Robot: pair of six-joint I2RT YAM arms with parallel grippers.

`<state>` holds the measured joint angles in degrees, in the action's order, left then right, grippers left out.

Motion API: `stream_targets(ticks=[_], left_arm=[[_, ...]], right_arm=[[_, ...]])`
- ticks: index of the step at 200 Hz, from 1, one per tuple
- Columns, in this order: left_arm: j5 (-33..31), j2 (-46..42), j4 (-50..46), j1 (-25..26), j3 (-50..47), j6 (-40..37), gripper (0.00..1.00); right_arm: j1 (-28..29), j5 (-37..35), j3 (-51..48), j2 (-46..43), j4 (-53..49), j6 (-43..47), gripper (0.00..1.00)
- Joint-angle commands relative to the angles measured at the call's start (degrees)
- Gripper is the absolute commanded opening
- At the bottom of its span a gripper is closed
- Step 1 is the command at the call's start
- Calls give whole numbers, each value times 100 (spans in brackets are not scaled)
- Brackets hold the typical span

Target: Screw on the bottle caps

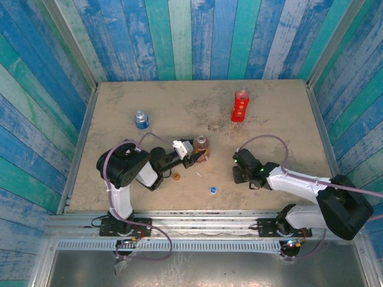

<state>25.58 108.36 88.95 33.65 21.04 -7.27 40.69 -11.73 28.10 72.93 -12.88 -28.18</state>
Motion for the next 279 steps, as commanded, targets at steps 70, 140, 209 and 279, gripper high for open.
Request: stream_targets(ticks=[70,140,209,279], left_arm=[[-137,-126,-239,-26,-117,-141,56],[-124,-133,-290,-39,-98,-134,56],[-85,-133,-296,-40,-91,-142,56],[-47,-151,-363,-43,-79,-164,56]], right_arm=[[1,-31,129,187,-174,100,32],[7,-35,624,14,-574,341,34],[96,142,1849,-88,-1382,805,38],[132,-99,1904,325,-1463,702,51]])
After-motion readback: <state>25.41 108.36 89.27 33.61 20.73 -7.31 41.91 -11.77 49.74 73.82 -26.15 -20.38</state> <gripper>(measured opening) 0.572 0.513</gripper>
